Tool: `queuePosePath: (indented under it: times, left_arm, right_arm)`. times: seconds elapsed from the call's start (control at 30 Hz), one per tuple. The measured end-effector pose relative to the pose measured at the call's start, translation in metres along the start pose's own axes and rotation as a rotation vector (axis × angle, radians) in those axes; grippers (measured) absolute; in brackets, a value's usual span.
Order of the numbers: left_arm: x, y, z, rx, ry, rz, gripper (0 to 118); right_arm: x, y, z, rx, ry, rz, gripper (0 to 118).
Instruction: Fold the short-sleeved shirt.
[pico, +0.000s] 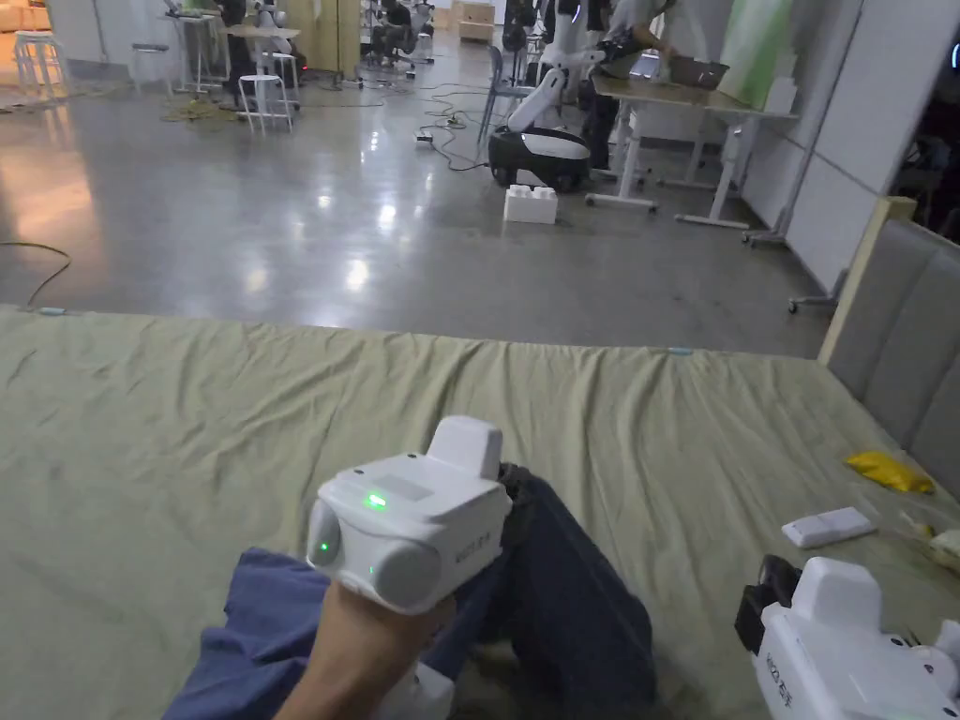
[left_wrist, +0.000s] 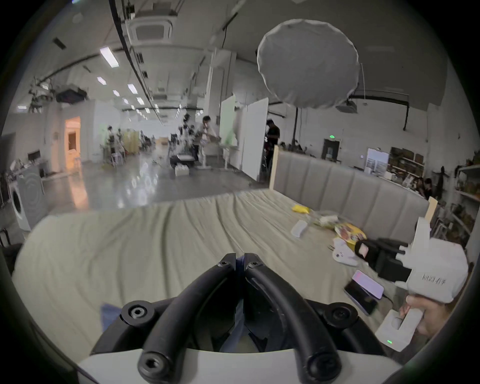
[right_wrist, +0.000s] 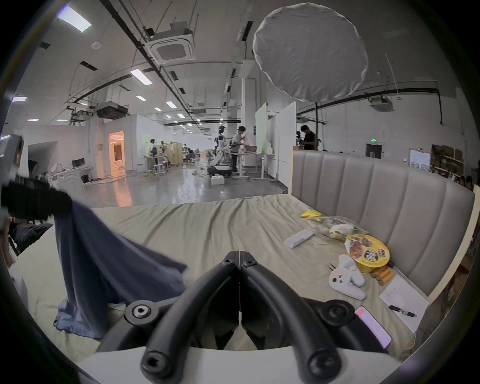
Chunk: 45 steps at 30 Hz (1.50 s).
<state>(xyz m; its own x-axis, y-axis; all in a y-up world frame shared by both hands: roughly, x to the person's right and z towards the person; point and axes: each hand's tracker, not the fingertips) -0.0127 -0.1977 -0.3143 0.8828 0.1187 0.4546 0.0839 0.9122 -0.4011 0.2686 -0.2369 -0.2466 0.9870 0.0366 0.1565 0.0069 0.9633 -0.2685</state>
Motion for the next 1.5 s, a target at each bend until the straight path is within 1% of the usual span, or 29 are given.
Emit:
queuePosePath:
  times: [0.1, 0.2, 0.23, 0.27, 0.3, 0.33, 0.37, 0.43, 0.5, 0.53, 0.63, 0.7, 0.8, 0.87, 0.9, 0.97, 1.0, 1.07, 1.1, 1.2, 1.37, 1.5]
  left_arm:
    - [0.019, -0.032, -0.017, -0.079, -0.026, -0.015, 6]
    - [0.037, -0.059, -0.020, -0.111, -0.059, -0.047, 12]
    - [0.038, -0.063, -0.020, -0.115, -0.062, -0.043, 12]
    - [0.041, -0.066, -0.018, -0.123, -0.065, -0.035, 21]
    - [0.041, -0.066, -0.017, -0.124, -0.066, -0.035, 37]
    - [0.040, -0.067, -0.014, -0.126, -0.068, -0.028, 60]
    - [0.038, -0.066, -0.011, -0.117, -0.064, -0.020, 73]
    - [0.032, -0.059, 0.000, -0.066, -0.047, -0.019, 87]
    - [0.023, -0.048, 0.013, -0.019, -0.009, -0.041, 94]
    - [0.018, -0.042, 0.021, 0.001, 0.014, -0.050, 95]
    - [-0.002, -0.031, 0.044, 0.063, 0.100, -0.069, 94]
    - [-0.017, -0.026, 0.060, 0.107, 0.186, -0.080, 93]
    - [-0.037, -0.027, 0.082, 0.160, 0.294, -0.062, 81]
    - [-0.051, -0.029, 0.097, 0.184, 0.372, -0.025, 67]
    - [-0.057, -0.031, 0.104, 0.188, 0.400, -0.003, 56]
    - [-0.068, -0.036, 0.114, 0.195, 0.454, 0.018, 18]
    - [-0.073, -0.039, 0.118, 0.199, 0.480, 0.020, 9]
    - [-0.081, -0.045, 0.126, 0.199, 0.534, 0.030, 9]
    - [-0.085, -0.048, 0.129, 0.191, 0.542, 0.038, 6]
    - [-0.101, -0.059, 0.134, 0.144, 0.560, 0.088, 6]
    - [-0.129, -0.079, 0.136, 0.064, 0.570, 0.189, 4]
    - [-0.159, -0.102, 0.130, -0.073, 0.545, 0.286, 4]
  right_arm:
    - [0.013, -0.006, 0.000, -0.016, -0.019, 0.000, 1]
    - [0.019, -0.011, 0.001, -0.034, -0.031, -0.003, 1]
    - [0.019, -0.012, 0.001, -0.038, -0.032, -0.004, 1]
    - [0.019, -0.012, 0.001, -0.044, -0.032, -0.003, 1]
    - [0.019, -0.013, 0.001, -0.046, -0.031, -0.003, 1]
    - [0.018, -0.013, 0.002, -0.048, -0.028, -0.003, 1]
    - [0.017, -0.013, 0.002, -0.049, -0.023, -0.001, 1]
    - [0.012, -0.010, 0.003, -0.045, -0.011, 0.003, 1]
    - [0.006, -0.006, 0.003, -0.033, 0.005, 0.008, 1]
    - [0.003, -0.003, 0.003, -0.027, 0.012, 0.010, 1]
    - [-0.010, 0.008, 0.005, 0.005, 0.044, 0.009, 1]
    - [-0.022, 0.015, 0.008, 0.037, 0.065, 0.029, 1]
    - [-0.039, 0.022, 0.011, 0.081, 0.088, 0.060, 1]
    - [-0.050, 0.026, 0.014, 0.129, 0.100, 0.087, 1]
    - [-0.055, 0.027, 0.015, 0.139, 0.107, 0.087, 1]
    - [-0.063, 0.028, 0.015, 0.138, 0.115, 0.075, 1]
    - [-0.066, 0.028, 0.015, 0.141, 0.120, 0.070, 1]
    - [-0.072, 0.030, 0.015, 0.143, 0.130, 0.065, 1]
    - [-0.075, 0.030, 0.015, 0.144, 0.135, 0.063, 1]
    - [-0.080, 0.029, 0.013, 0.140, 0.147, 0.062, 1]
    - [-0.084, 0.028, 0.012, 0.130, 0.160, 0.066, 1]
    - [-0.084, 0.026, 0.011, 0.119, 0.167, 0.082, 1]
